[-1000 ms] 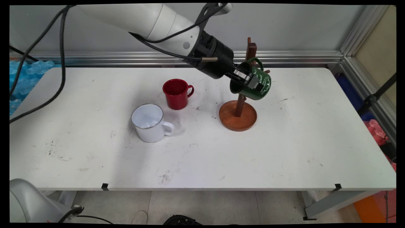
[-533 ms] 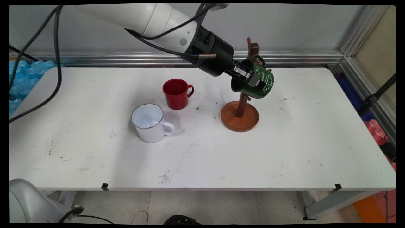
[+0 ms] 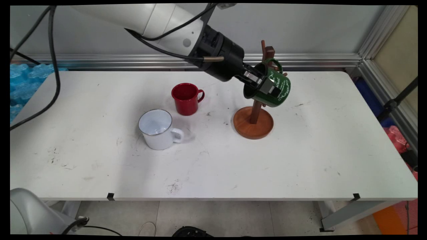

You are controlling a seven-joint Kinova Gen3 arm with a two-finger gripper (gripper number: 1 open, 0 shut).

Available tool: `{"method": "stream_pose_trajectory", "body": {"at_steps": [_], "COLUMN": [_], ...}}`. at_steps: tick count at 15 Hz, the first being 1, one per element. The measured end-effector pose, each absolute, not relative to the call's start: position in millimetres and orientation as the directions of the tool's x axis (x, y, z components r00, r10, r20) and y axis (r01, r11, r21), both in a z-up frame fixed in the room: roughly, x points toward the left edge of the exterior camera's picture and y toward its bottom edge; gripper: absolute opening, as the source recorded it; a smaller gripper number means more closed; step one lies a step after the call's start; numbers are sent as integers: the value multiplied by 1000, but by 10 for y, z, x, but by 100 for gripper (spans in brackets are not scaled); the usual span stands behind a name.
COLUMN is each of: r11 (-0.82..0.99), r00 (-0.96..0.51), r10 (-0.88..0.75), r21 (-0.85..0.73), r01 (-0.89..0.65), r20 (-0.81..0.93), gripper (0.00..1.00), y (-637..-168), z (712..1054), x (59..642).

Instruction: Place the picked object on the table

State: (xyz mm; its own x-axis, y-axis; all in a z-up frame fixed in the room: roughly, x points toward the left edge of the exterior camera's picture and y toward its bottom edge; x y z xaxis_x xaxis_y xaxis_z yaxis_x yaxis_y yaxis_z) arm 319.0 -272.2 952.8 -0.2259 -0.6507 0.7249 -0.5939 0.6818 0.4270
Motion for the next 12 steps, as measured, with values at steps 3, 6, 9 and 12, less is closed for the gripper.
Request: {"method": "stream_pose_trajectory", "body": {"at_steps": [3, 6, 9, 12], "r11": [693, 707, 724, 735], "r00": [-234, -247, -281, -316], "r10": [-648, -643, -629, -616], "r21": [433, 436, 416, 382], "r01": [-577, -557, -550, -560], "r20": [725, 725, 725, 722], "gripper": [0, 0, 0, 0], "y": [-2645, -2557, -2461, -2392], "z": [9566, 9614, 9666, 9720], "x": [3190, 3182, 3208, 3258]}}
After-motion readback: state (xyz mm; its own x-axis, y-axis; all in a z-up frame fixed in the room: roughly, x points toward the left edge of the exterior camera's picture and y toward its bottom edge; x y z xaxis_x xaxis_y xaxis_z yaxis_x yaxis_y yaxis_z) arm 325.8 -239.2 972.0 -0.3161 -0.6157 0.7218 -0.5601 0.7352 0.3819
